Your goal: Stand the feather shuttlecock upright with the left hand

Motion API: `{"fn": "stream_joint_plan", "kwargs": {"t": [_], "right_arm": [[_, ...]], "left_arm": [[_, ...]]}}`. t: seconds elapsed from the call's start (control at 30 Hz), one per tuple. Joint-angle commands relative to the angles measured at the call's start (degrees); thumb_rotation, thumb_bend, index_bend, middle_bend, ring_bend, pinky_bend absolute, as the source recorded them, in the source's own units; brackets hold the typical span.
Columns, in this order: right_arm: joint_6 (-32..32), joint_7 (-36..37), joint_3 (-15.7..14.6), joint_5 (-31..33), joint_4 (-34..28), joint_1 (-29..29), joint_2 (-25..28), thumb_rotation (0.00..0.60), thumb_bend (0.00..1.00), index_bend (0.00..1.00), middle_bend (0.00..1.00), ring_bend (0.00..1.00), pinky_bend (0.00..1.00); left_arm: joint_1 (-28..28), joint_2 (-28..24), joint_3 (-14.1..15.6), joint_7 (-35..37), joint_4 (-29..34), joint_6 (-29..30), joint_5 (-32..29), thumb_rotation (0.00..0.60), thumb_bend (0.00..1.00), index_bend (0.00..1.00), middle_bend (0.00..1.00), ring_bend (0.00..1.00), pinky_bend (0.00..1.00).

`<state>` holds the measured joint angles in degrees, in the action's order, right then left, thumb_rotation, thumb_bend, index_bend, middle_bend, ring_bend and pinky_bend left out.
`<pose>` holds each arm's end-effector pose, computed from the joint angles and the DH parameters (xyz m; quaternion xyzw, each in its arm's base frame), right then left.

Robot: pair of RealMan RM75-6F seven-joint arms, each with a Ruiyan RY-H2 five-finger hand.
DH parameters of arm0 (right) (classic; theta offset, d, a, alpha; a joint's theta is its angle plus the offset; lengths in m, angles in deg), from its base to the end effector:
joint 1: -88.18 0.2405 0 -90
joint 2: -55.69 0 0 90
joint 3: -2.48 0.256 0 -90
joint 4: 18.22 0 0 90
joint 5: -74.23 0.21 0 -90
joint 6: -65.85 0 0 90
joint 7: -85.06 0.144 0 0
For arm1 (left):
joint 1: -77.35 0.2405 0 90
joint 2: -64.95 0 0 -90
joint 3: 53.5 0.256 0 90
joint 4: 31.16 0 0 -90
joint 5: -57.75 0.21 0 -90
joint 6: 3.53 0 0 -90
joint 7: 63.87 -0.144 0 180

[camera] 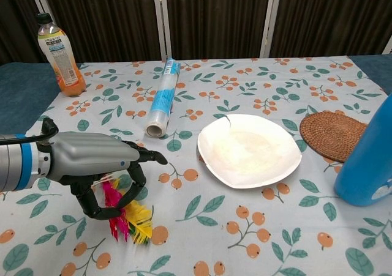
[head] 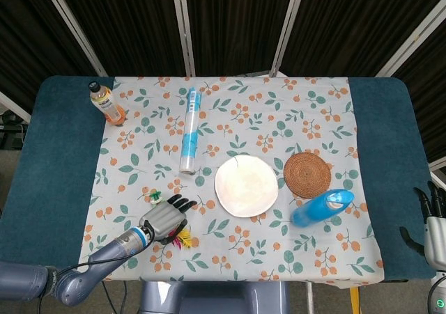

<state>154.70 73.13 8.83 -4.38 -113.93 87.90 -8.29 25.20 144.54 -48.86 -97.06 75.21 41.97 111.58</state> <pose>-0.3240 -0.1624 0.1782 0.5419 -0.3642 0.3227 0.6852 -0.1272 0.2568 -0.0344 -0.8795 -0.3443 -0.2057 0.2562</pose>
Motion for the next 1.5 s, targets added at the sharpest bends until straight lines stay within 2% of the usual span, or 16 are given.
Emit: {"fn": "stream_joint_plan", "kwargs": {"t": [0.03, 0.3, 0.77, 1.07, 1.5], "right_arm": [[0.00, 0.01, 0.00, -0.02, -0.01, 0.00, -0.02, 0.600, 0.17, 0.14, 0.00, 0.00, 0.00], [-0.12, 0.15, -0.04, 0.04, -0.14, -0.02, 0.04, 0.600, 0.17, 0.14, 0.00, 0.00, 0.00], [-0.19, 0.61, 0.08, 0.17, -0.12, -0.03, 0.15, 0.600, 0.17, 0.14, 0.00, 0.00, 0.00], [-0.24, 0.53, 0.07, 0.21, -0.17, -0.03, 0.16, 0.600, 0.17, 0.14, 0.00, 0.00, 0.00], [-0.30, 0.42, 0.10, 0.26, -0.14, 0.03, 0.09, 0.600, 0.17, 0.14, 0.00, 0.00, 0.00]], "left_arm": [[-0.09, -0.13, 0.15, 0.11, -0.02, 0.07, -0.21, 0.600, 0.50, 0.64, 0.00, 0.00, 0.00], [-0.24, -0.23, 0.57, 0.65, -0.50, 0.16, -0.70, 0.600, 0.59, 0.64, 0.00, 0.00, 0.00], [-0.59, -2.06, -0.84, 1.30, 0.82, 2.57, 0.56, 0.600, 0.63, 0.66, 0.00, 0.00, 0.00], [-1.02, -6.61, -3.33, 1.53, 4.95, 5.23, 1.01, 0.600, 0.63, 0.66, 0.00, 0.00, 0.00], [1.21, -15.38, -6.52, 6.36, 9.53, 9.20, 4.08, 0.600, 0.66, 0.67, 0.00, 0.00, 0.00]]}}
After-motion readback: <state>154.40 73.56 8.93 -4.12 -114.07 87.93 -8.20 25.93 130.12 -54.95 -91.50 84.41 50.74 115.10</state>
